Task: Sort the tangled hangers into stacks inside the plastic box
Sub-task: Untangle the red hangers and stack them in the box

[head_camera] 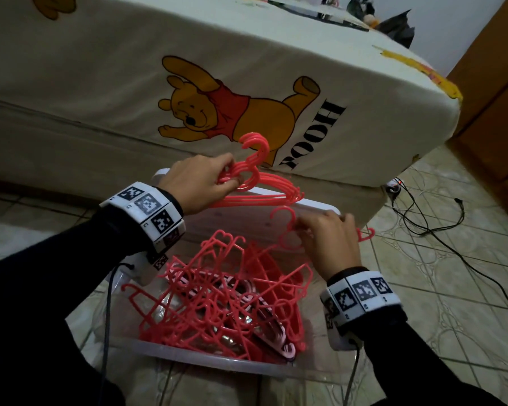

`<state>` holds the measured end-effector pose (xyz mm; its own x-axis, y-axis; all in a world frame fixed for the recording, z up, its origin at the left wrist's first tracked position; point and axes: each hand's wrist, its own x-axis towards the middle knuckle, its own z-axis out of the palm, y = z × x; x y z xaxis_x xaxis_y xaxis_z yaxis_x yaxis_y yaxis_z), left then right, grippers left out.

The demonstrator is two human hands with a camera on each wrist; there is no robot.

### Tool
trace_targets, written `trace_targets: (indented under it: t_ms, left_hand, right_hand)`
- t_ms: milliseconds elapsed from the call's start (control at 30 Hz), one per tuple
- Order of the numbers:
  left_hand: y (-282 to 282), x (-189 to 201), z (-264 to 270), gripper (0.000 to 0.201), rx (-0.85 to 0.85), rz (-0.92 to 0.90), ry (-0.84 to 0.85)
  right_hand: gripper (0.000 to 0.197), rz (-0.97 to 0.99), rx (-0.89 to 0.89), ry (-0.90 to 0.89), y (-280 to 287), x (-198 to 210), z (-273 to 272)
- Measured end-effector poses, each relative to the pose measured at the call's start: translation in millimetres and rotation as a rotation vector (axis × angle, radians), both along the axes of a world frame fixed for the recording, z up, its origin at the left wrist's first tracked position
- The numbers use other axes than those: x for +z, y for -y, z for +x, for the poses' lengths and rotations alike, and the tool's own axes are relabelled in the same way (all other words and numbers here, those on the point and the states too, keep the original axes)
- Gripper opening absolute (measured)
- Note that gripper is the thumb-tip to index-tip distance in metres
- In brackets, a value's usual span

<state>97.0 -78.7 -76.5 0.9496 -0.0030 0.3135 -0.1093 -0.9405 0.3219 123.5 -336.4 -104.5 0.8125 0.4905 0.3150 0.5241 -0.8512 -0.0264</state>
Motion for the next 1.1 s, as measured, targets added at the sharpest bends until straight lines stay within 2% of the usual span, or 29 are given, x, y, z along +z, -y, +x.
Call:
trace_targets:
  t_ms: [133, 333, 400, 467, 533, 600, 733, 833, 900, 1000, 1100]
  left_hand:
    - [4.6, -3.9, -1.3, 0.043, -0.100, -0.008, -0.137]
    - [10.6, -10.6, -3.1, 0.067, -0.214, -0.050, -0.216]
    - [10.9, -11.1, -4.6, 0.060, -0.233, -0.052, -0.230]
    - [11.4, -11.0, -5.9, 0.043, -0.243, -0.054, -0.234]
    - [10.2, -10.6, -7.0, 0.032, -0.246, -0.052, -0.246]
    - [8.2, -10.4, -7.5, 0.029, -0.245, -0.059, -0.251]
    - [8.2, -8.8, -6.4, 0.015, -0.250, -0.173, -0.245]
    - [10.3, -8.1, -5.8, 0.008, -0.257, -0.288, -0.278]
    - [10.7, -9.1, -5.3, 0.015, -0.225, -0.223, -0.269]
    - [10.4, -10.2, -3.6, 0.029, -0.125, 0.051, -0.205]
    - [9.1, -11.1, -2.5, 0.026, -0.071, 0.218, -0.135]
  right_hand:
    - [0.014, 0.297, 0.149, -0.115, -15.2, 17.5, -8.5]
    - [0.011, 0.587, 0.190, -0.189, -31.1, 25.7, -11.8]
    - [0.011, 0.691, 0.192, -0.219, -33.9, 28.3, -10.3]
    - [0.011, 0.715, 0.186, -0.217, -36.8, 28.4, -9.7]
    - [0.012, 0.679, 0.162, -0.201, -38.6, 26.2, -8.2]
    - [0.020, 0.598, 0.124, -0.195, -38.1, 23.6, -4.4]
    - [0.046, 0.169, 0.095, -0.193, -34.0, 14.5, 3.2]
    - [0.035, 0.016, 0.110, -0.218, -33.6, 6.3, 4.8]
    - [0.033, -0.002, 0.118, -0.238, -34.0, 3.1, 4.7]
    - [0.031, -0.034, 0.147, -0.179, -36.9, -4.1, 4.5]
    - [0.020, -0.012, 0.115, -0.180, -44.0, -15.8, 6.7]
